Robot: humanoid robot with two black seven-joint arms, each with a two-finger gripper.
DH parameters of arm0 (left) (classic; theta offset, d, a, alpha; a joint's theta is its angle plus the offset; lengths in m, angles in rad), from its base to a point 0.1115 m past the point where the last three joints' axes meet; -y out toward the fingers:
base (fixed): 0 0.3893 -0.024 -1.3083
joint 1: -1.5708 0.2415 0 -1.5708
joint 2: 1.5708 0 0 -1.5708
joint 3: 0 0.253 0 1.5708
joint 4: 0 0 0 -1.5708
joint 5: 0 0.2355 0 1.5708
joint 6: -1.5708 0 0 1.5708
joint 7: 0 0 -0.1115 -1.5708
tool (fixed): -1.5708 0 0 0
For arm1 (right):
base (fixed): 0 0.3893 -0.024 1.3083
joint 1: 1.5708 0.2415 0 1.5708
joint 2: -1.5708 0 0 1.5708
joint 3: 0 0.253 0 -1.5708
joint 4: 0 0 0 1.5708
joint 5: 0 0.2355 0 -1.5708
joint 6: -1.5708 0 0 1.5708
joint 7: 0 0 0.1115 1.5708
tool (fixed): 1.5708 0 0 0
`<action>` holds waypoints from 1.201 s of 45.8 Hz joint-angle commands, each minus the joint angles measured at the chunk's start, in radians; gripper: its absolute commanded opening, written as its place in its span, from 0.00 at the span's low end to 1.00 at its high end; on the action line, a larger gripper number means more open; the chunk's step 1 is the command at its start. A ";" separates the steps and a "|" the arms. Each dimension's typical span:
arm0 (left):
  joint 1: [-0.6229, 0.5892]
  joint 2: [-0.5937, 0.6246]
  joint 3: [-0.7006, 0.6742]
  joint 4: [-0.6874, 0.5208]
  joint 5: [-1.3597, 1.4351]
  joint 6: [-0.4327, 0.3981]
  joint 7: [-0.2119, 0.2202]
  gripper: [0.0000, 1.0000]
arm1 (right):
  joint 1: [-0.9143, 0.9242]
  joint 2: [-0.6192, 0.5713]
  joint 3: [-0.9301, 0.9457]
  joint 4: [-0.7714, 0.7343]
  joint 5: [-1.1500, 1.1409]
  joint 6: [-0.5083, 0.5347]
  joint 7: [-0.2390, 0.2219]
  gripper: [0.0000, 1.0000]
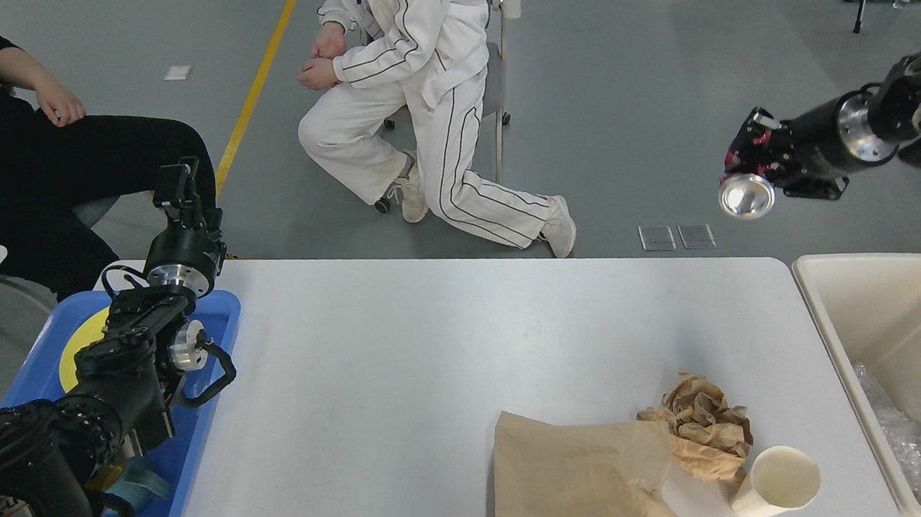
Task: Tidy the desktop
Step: 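Lift the red can and drop it into the white bin, then move the right gripper down toward the white paper cup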
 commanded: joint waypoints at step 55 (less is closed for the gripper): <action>0.000 0.000 0.000 0.000 0.000 0.000 0.000 0.97 | -0.885 -0.047 0.092 -0.441 0.011 -0.441 0.009 1.00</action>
